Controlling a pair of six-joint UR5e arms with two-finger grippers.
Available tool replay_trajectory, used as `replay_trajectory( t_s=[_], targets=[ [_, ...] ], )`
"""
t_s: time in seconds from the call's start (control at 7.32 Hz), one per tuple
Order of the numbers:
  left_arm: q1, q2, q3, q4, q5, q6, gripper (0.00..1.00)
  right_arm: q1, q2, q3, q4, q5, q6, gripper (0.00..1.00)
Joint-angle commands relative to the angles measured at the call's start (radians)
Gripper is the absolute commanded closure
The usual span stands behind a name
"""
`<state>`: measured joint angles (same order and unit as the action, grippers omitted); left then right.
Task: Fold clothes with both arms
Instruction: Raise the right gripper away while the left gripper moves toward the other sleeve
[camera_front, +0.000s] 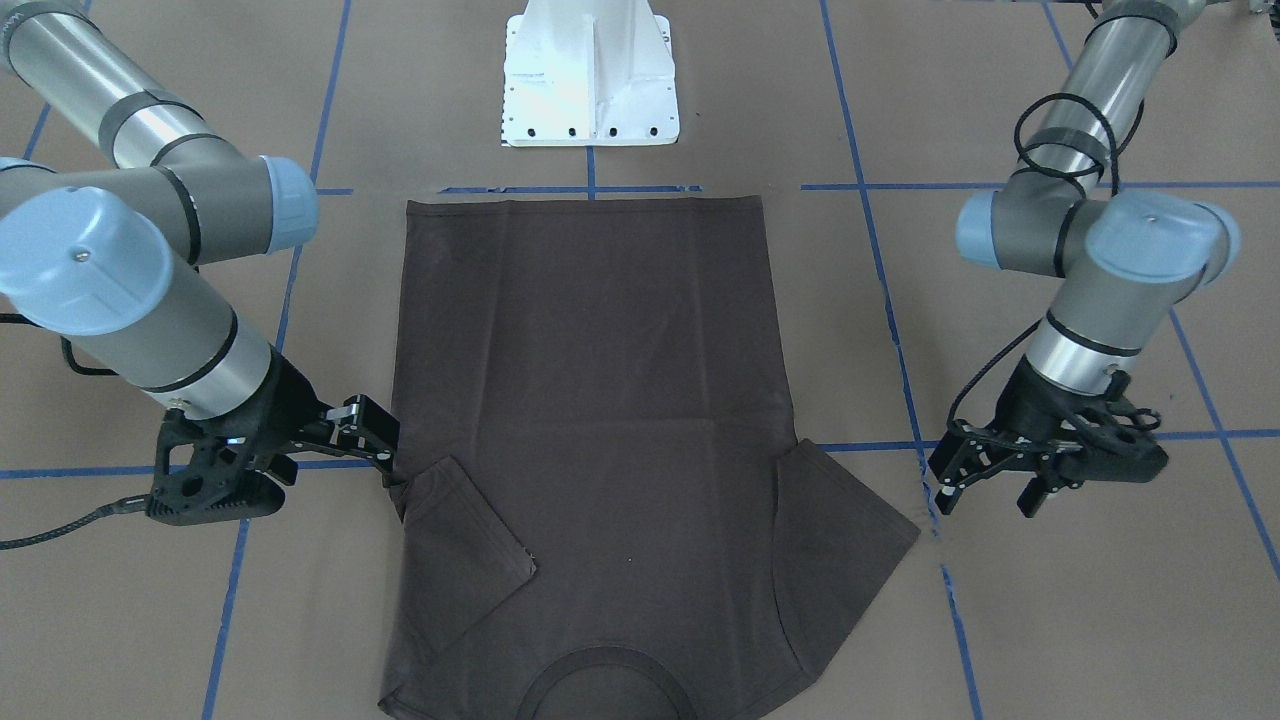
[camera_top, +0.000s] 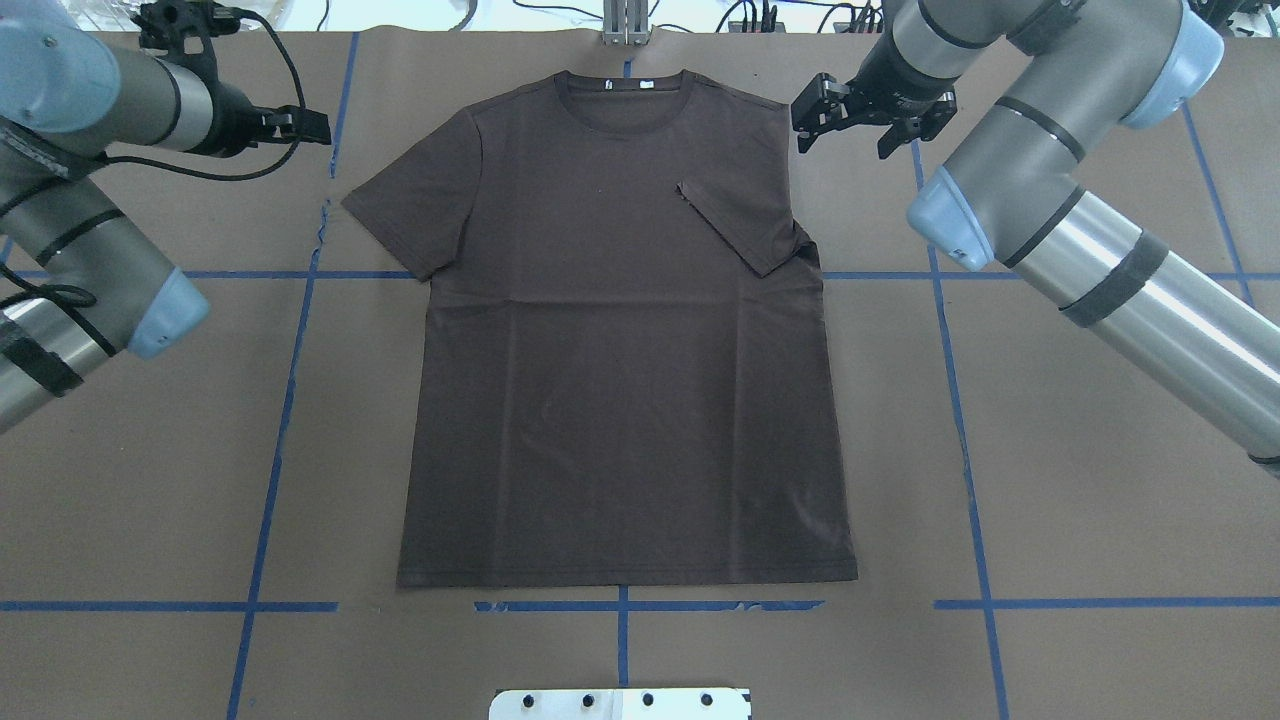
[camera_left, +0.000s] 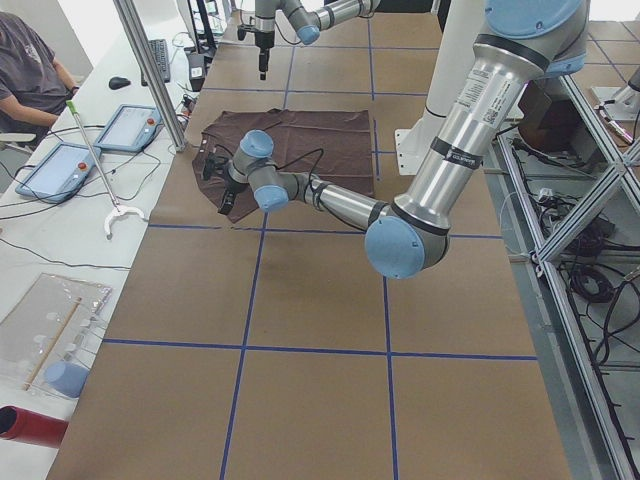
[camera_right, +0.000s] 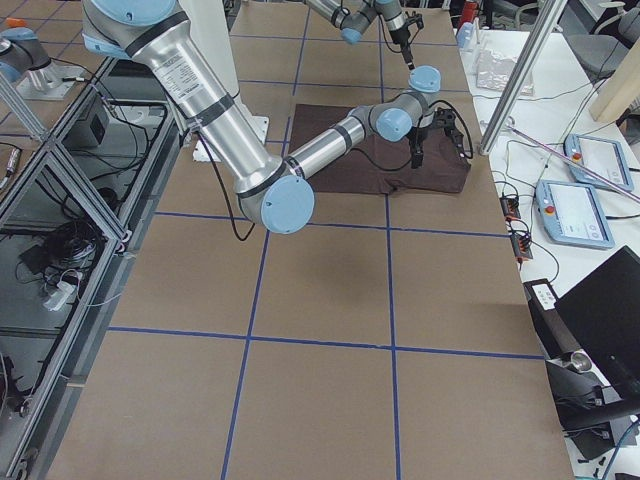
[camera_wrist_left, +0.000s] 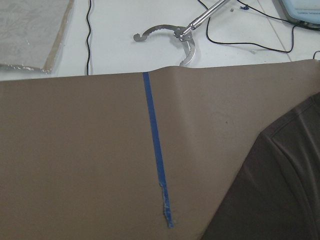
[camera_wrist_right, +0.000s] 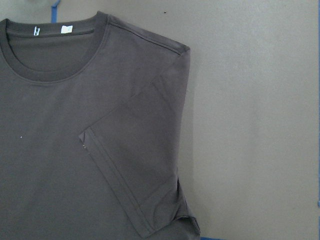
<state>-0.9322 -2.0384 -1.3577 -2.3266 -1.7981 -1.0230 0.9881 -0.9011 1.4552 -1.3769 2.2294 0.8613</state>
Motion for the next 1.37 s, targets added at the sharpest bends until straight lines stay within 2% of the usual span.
replay_trajectory(
  t_s=[0.0, 0.27, 0.55, 1.09, 1.23],
  targets=[
    [0.093, -0.02, 0.057, -0.005, 0.141, -0.068, 0.03, 0.035, -0.021, 0.013, -0.016, 0.068, -0.048, 0.0],
    [0.127, -0.032, 0.089, -0.005, 0.186, -0.069, 0.03, 0.03, -0.025, 0.013, -0.013, 0.056, -0.048, 0.0],
    [0.131, -0.081, 0.158, -0.007, 0.187, -0.069, 0.07, 0.029, -0.024, 0.013, -0.013, 0.055, -0.048, 0.0],
    [0.131, -0.083, 0.215, -0.054, 0.206, -0.066, 0.1, 0.026, -0.022, 0.01, -0.011, 0.053, -0.047, 0.0],
    [0.131, -0.085, 0.215, -0.054, 0.206, -0.066, 0.14, 0.026, -0.022, 0.01, -0.011, 0.053, -0.048, 0.0]
  ],
)
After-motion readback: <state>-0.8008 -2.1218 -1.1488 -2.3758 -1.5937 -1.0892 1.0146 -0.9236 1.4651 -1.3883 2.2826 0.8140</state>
